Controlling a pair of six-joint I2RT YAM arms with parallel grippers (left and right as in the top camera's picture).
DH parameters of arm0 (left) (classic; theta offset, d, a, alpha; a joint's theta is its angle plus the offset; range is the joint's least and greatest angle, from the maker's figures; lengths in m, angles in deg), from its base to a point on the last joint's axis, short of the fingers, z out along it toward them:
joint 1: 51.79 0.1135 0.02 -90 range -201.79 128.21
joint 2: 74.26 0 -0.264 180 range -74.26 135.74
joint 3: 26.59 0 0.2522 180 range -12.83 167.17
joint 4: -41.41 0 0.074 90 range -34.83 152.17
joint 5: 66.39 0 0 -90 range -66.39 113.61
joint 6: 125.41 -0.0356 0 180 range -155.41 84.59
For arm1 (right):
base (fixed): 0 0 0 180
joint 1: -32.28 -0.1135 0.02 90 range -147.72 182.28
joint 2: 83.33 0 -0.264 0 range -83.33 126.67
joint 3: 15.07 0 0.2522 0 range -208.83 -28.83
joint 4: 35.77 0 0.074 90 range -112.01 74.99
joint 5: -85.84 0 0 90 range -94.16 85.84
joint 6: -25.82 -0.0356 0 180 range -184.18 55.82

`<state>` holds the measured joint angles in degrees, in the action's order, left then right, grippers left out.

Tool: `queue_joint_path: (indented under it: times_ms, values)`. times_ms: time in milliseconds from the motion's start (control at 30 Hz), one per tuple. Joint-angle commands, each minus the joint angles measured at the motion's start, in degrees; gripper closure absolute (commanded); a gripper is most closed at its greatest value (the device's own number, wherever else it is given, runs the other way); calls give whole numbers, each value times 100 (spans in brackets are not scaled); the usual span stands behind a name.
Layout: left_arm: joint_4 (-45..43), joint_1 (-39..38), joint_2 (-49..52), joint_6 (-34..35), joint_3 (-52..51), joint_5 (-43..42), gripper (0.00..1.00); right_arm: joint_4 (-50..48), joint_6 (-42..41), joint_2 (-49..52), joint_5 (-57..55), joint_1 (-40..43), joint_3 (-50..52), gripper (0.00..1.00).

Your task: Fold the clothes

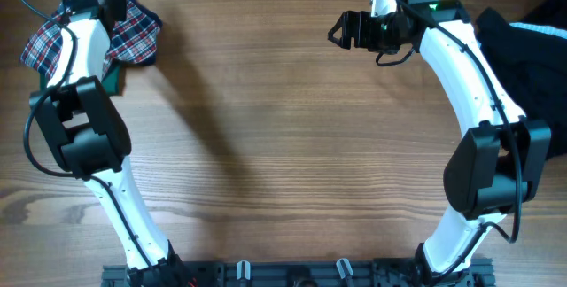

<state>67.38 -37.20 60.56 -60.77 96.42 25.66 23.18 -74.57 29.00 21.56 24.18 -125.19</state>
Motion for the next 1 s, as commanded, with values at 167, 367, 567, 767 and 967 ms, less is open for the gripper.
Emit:
queue_joint_path:
  times_ms: [167,367,567,767,967]
  values:
    - [-4,116,249,26,63,-55,71,22,-107,-4,136,7,-50,11]
    - [0,131,409,31,63,-57,87,13,-175,-4,133,7,-50,11]
    - [-96,136,409,87,63,-46,96,-13,-177,-4,133,7,-50,11]
    - [-398,219,404,984,66,13,96,-13,-177,-4,133,7,-50,11]
    - [-518,275,402,1134,114,227,96,-17,-179,-4,131,7,-48,11]
